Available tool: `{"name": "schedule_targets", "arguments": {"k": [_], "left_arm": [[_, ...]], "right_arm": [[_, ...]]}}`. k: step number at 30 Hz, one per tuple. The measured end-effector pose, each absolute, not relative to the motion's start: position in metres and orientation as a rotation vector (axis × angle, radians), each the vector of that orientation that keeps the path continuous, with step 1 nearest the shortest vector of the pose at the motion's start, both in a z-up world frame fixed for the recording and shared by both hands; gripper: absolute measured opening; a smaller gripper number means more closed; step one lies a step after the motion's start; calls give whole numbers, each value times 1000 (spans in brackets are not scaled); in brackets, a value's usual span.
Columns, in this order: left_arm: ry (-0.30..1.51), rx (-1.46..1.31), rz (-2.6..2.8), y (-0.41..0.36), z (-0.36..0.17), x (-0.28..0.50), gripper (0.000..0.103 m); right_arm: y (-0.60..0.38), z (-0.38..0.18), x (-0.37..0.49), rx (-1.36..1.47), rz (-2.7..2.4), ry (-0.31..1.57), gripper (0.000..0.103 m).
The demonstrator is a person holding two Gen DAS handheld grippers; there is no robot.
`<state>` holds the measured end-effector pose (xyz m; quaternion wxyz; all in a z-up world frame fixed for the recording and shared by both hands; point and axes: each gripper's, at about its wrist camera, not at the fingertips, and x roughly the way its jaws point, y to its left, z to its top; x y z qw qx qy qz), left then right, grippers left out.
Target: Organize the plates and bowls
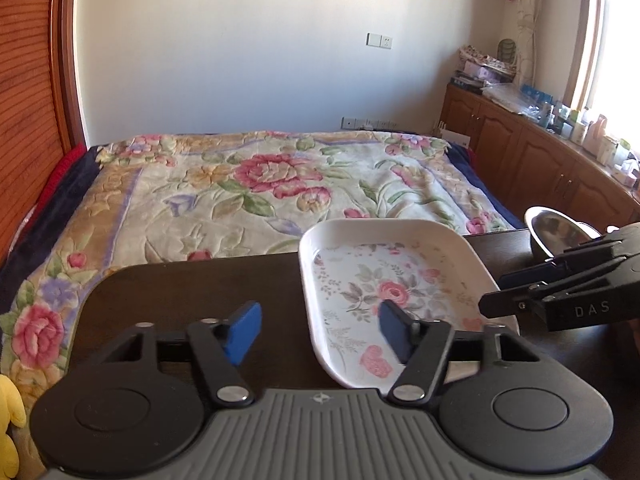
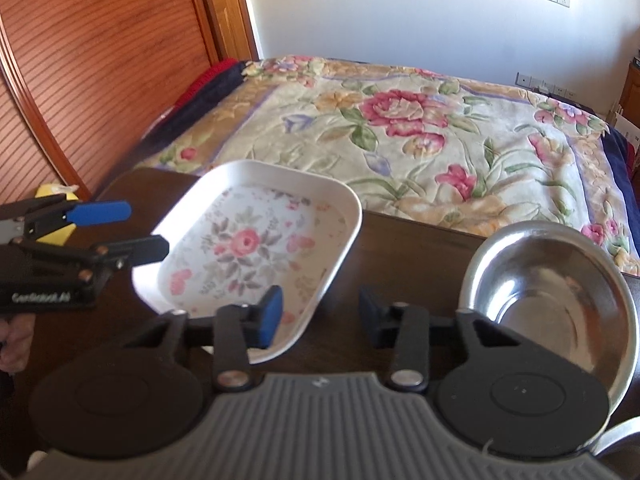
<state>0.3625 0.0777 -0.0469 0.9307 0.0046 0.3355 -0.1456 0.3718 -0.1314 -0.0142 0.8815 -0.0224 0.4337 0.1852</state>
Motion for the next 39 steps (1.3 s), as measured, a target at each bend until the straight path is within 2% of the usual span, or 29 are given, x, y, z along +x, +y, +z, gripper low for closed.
{"name": "schedule_targets", "arguments": {"k": [6, 12, 14, 15, 20, 39], "left_arm": [[691, -1, -299, 80, -49, 368, 56], [715, -4, -301, 79, -56, 375, 32], [723, 0, -303, 78, -58, 376, 21], [726, 1, -303, 78, -59, 377, 19], [728, 0, -312, 77, -60, 377, 14], [734, 2, -313, 77, -46, 344, 14]], "right_arm": [[-130, -16, 377, -50, 393, 917, 31], [-127, -20, 380, -63, 392, 925, 25], [-127, -22, 379, -65, 393, 924, 23], [-127, -22, 379, -64, 395, 924, 21], [-122, -20, 377, -92, 408, 927, 20], [-132, -16, 364, -22, 433, 916, 15]]}}
